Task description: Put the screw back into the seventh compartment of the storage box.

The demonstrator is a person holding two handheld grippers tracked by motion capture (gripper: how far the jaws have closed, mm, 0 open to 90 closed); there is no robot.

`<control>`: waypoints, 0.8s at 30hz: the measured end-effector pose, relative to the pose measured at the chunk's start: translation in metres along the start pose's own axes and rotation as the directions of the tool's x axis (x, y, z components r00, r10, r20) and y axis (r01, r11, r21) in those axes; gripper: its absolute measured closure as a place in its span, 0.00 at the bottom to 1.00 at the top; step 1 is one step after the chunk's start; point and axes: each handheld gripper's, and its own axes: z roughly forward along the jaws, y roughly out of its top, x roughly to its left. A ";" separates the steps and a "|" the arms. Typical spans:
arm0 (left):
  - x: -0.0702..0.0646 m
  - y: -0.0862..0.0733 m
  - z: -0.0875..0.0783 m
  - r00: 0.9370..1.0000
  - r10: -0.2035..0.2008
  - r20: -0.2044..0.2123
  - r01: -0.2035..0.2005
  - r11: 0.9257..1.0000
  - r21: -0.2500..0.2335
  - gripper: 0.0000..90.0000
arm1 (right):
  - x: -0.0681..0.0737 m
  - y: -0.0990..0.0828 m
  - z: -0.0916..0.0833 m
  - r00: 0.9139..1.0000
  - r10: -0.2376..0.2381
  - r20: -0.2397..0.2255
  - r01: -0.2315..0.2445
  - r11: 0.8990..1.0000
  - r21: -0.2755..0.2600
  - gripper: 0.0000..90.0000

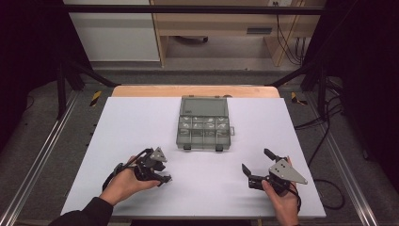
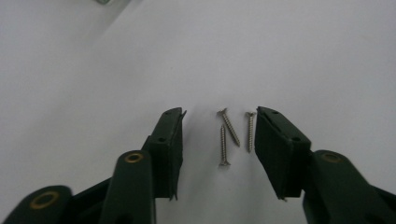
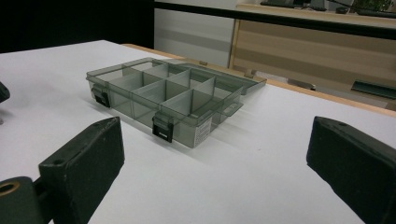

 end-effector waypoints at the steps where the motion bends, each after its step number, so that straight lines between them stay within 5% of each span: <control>1: 0.000 0.000 0.000 1.000 -0.007 0.000 0.007 1.000 0.002 0.61 | 0.000 0.000 0.000 1.000 0.004 0.002 -0.004 1.000 0.001 0.05; 14: 0.002 0.003 0.004 1.000 -0.015 0.007 0.014 0.995 0.097 0.80 | 0.000 0.000 0.000 1.000 0.004 0.003 -0.004 1.000 0.005 0.05; 24: 0.001 0.004 0.006 1.000 -0.024 0.002 0.024 0.994 0.102 0.92 | 0.000 0.000 0.000 1.000 0.001 0.001 -0.001 1.000 0.008 0.05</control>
